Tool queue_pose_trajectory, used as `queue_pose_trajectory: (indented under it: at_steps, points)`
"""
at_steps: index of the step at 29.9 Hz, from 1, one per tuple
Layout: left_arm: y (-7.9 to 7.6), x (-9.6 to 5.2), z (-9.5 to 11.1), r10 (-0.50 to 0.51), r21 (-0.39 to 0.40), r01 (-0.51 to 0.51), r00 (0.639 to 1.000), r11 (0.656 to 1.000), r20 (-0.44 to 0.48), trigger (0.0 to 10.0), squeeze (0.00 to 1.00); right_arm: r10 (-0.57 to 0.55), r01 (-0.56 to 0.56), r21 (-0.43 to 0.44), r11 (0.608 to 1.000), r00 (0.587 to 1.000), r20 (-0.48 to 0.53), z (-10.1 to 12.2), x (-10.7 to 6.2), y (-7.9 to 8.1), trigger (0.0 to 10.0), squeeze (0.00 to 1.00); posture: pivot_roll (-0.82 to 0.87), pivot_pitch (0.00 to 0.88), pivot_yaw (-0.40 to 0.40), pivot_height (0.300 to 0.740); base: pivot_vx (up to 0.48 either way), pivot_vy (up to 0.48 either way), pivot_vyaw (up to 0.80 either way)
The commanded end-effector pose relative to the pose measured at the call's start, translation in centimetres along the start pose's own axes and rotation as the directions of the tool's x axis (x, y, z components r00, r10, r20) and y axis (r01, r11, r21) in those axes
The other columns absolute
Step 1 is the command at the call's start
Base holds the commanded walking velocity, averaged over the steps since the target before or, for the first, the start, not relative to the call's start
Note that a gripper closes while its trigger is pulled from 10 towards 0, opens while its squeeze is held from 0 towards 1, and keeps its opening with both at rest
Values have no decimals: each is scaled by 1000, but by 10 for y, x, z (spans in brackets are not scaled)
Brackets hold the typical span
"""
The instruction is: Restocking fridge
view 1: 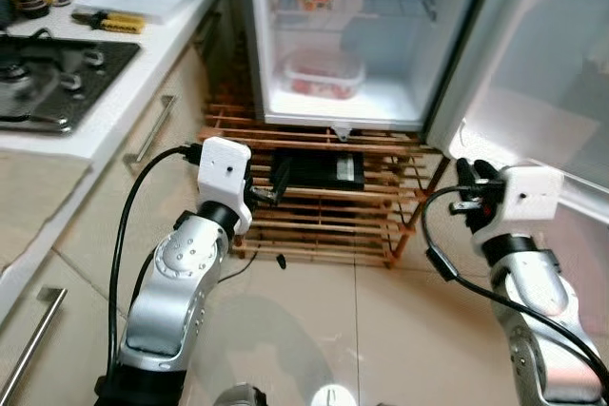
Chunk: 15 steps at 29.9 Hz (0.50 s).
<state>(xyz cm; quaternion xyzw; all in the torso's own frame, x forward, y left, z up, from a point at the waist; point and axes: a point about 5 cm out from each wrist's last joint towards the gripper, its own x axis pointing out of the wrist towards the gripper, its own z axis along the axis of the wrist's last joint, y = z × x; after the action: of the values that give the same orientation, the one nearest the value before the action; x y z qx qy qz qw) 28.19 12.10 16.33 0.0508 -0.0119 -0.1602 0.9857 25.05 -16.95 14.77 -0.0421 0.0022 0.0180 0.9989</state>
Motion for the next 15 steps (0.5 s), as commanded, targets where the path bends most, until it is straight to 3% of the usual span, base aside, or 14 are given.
queue_pose_trajectory:
  at_steps: [1,15]
  points:
    - [-6,1,1,-8,-2,8,1000,1000,-4,10000,0,-31,31,-16,999,999,-12,2,-2,-7,10000,0,-14,0,13,740,0,-480,800]
    - [-1,0,0,9,-14,-10,1000,1000,-28,10000,0,11,-12,-32,999,999,-34,-1,0,2,10000,0,-19,0,26,740,0,-480,800]
